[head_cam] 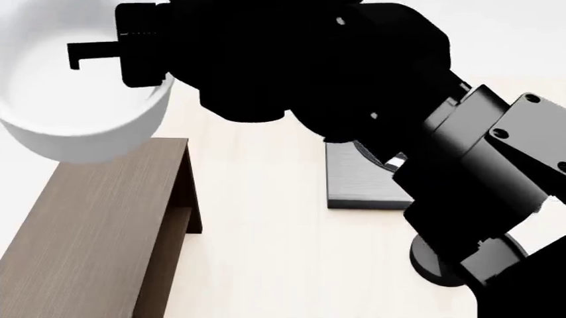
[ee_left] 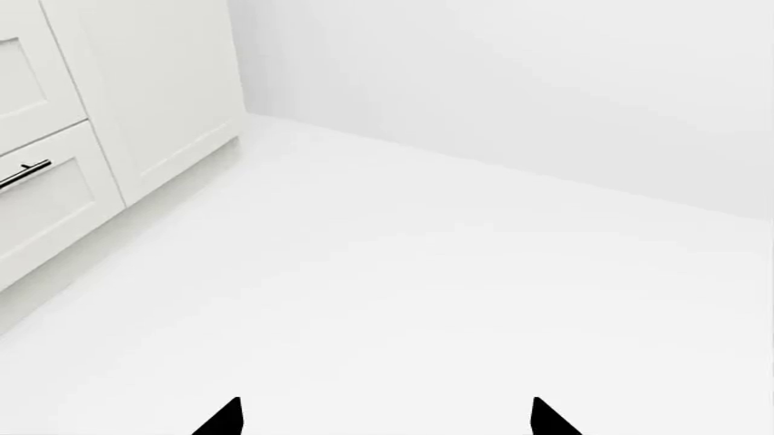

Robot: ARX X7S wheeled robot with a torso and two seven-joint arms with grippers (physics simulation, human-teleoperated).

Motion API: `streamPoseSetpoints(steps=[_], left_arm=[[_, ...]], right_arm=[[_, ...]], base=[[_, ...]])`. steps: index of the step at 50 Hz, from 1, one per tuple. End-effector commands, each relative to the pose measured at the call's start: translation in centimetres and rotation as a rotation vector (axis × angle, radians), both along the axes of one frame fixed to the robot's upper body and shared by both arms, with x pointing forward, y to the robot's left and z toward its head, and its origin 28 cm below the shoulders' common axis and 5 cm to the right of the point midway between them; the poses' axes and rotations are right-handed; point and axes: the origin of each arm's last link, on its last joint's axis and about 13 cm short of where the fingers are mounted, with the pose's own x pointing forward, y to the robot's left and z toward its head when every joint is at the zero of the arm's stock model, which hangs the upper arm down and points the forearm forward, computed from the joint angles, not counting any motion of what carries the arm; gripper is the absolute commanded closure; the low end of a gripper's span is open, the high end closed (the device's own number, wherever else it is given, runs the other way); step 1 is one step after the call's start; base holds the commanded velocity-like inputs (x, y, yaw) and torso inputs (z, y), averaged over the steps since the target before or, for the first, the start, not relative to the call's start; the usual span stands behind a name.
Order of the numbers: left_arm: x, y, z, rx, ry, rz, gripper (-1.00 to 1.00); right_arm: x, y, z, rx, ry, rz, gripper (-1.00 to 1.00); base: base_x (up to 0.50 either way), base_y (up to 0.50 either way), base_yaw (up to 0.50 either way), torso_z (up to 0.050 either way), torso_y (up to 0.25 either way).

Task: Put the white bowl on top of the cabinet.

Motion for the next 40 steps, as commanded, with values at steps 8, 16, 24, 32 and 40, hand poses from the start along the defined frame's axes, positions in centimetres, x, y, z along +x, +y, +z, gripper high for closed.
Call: streamPoseSetpoints(steps=[8, 16, 24, 32, 40], left_arm=[[-0.4, 0.3, -0.1, -0.02, -0.034, 0.001, -1.0], [-0.4, 0.3, -0.1, -0.021, -0.034, 0.001, -1.0], [-0.4, 0.3, -0.1, -0.021, -0.032, 0.001, -1.0], [-0.4, 0.3, -0.1, -0.022, -0.034, 0.001, -1.0], [-0.4, 0.3, -0.1, -0.021, -0.034, 0.002, -1.0]], right_arm=[[0.1, 1.1, -0.8, 0.038, -0.003, 0.031, 1.0], [0.4, 1.4, -2.0, 0.065, 0.023, 0.046, 1.0], [0.4, 2.1, -2.5, 0.082, 0.04, 0.056, 1.0], [0.6, 2.5, -3.2, 0.085, 0.051, 0.056, 1.0], [0.8, 2.7, -3.8, 0.091, 0.061, 0.055, 1.0]], base=[[0.0, 0.0, 0.0, 0.001, 0.0], [0.0, 0.0, 0.0, 0.0, 0.001], [0.0, 0.0, 0.0, 0.0, 0.001], [0.0, 0.0, 0.0, 0.001, 0.0], [0.0, 0.0, 0.0, 0.0, 0.001]])
